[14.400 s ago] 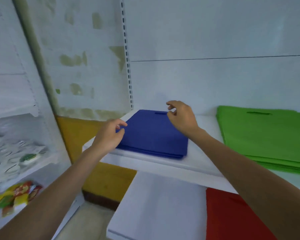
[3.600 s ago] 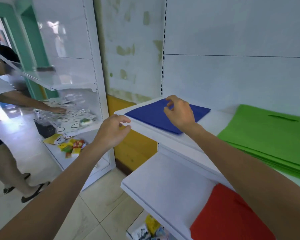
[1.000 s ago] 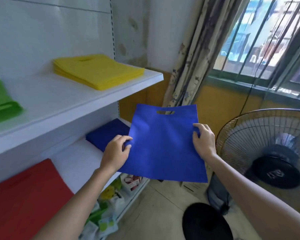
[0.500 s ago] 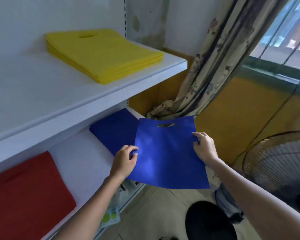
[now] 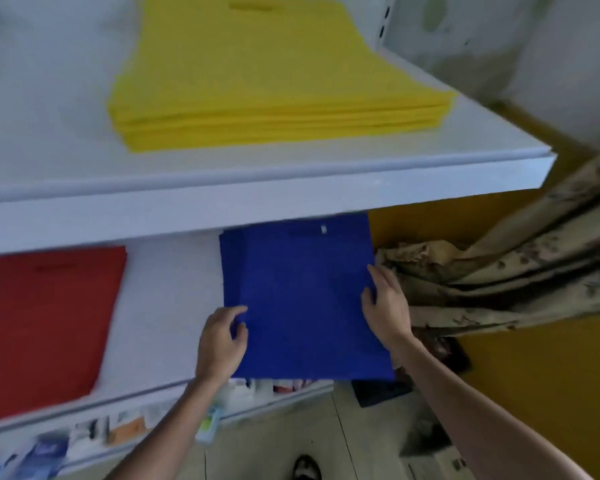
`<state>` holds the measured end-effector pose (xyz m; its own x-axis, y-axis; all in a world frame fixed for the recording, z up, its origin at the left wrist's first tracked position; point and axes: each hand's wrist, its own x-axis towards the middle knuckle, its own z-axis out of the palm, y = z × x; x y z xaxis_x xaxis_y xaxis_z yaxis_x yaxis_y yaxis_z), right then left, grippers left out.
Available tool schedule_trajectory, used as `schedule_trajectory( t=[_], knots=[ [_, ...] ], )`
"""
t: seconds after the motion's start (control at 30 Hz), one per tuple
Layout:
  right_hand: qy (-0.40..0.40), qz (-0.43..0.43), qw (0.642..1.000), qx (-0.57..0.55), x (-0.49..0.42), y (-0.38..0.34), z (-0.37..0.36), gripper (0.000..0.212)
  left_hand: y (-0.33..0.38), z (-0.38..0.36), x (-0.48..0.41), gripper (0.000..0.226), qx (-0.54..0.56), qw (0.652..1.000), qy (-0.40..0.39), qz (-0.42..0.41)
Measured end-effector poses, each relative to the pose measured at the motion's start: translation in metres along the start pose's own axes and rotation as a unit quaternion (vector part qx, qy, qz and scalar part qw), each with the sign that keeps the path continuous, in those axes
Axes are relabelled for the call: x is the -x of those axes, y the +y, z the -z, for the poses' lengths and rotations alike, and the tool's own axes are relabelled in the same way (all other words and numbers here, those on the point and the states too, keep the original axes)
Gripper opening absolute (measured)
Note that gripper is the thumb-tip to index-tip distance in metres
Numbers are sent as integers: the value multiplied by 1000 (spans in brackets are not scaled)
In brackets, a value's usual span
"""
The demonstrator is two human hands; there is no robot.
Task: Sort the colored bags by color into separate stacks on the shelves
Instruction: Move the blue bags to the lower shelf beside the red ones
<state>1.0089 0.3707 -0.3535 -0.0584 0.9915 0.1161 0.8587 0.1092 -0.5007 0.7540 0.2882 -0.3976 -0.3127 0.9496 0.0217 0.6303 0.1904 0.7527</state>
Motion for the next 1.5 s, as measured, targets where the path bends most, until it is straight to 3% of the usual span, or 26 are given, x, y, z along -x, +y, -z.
schedule_trajectory(
  t=[0.27, 0.43, 0.53, 0.7, 0.83, 1.07, 1.2, 1.37, 1.5],
  knots=[
    [-100, 110, 980, 135, -64, -8, -72, 57, -20, -16, -21, 46, -39, 996, 3, 83],
    [-212, -21, 954, 212, -77, 9, -107, 49, -42, -27, -37, 51, -106, 984, -95, 104],
    [-193, -24, 956, 221, -76, 4, -106, 48, -41, -28, -35, 49, -97, 988, -80, 92],
    [-120, 106, 982, 99, -54, -39, -92, 44, -36, 12, -13, 39, -41, 994, 12, 103],
    [-156, 191, 969, -15, -14, -124, -94, 42, -48, 84, 23, 31, -41, 991, 73, 103],
    [-222, 346, 905, -110, 95, -322, -122, 46, -96, 260, 129, 28, -112, 965, 202, 122],
    [-239, 430, 858, -145, 164, -442, -126, 46, -124, 366, 206, 29, -119, 929, 301, 182],
    [-227, 544, 786, -186, 233, -577, -108, 48, -134, 482, 270, 29, -164, 888, 391, 176],
    [-190, 579, 760, -228, 255, -668, -87, 47, -139, 558, 289, 23, -210, 856, 441, 169]
  ],
)
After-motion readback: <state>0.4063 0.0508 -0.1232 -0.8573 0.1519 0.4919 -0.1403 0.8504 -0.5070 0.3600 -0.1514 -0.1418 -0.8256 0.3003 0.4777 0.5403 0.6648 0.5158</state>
